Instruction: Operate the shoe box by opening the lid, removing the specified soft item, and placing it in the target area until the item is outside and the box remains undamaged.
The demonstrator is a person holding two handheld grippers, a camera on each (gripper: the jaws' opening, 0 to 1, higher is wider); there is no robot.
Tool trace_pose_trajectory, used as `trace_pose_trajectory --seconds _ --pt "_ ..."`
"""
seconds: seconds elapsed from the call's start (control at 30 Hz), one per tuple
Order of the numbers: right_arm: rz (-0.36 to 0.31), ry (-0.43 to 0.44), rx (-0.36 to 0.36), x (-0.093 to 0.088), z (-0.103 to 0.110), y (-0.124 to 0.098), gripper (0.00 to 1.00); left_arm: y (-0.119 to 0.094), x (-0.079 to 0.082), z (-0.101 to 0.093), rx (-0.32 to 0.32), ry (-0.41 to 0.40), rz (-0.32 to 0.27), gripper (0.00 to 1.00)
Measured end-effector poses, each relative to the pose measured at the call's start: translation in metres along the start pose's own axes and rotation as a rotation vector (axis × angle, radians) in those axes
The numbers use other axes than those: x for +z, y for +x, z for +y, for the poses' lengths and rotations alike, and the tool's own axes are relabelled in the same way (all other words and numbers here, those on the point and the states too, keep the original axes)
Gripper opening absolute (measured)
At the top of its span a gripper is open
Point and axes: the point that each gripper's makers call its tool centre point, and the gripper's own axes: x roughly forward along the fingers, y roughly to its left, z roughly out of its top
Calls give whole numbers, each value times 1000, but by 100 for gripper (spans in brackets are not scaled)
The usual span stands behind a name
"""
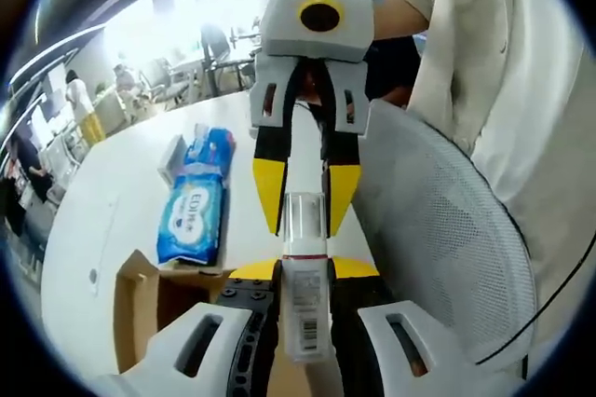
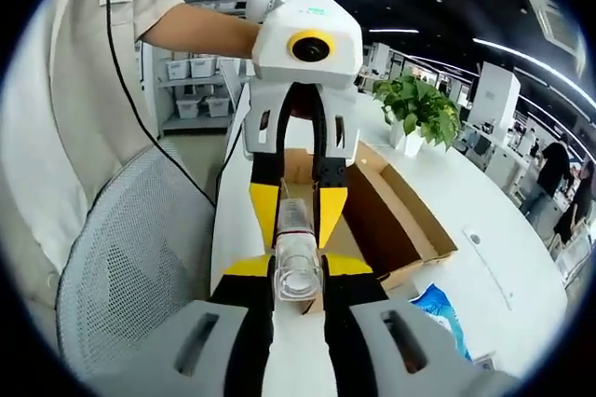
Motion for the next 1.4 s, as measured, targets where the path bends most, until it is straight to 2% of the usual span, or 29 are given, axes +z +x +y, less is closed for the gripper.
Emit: trace_pose_trajectory --seconds 0.2,0.3,0.63,0.83,1.07,1.4 --pt "16 -5 7 -1 -3 -3 16 2 3 2 6 0 -19 18" --pt "44 -30 8 -4 -5 -5 16 3 3 6 17 -3 -17 18" --pt "99 -45 10 -15 -15 -13 16 2 5 21 82 -61 -77 28" --pt "112 -48 -9 -14 -28 -21 16 -3 9 30 142 -136 -149 38" --pt "157 -77 -26 -18 -49 -32 16 -11 2 32 203 -221 -185 52" --pt "246 -113 -29 -29 -83 -47 16 -24 -13 32 294 -323 -225 66"
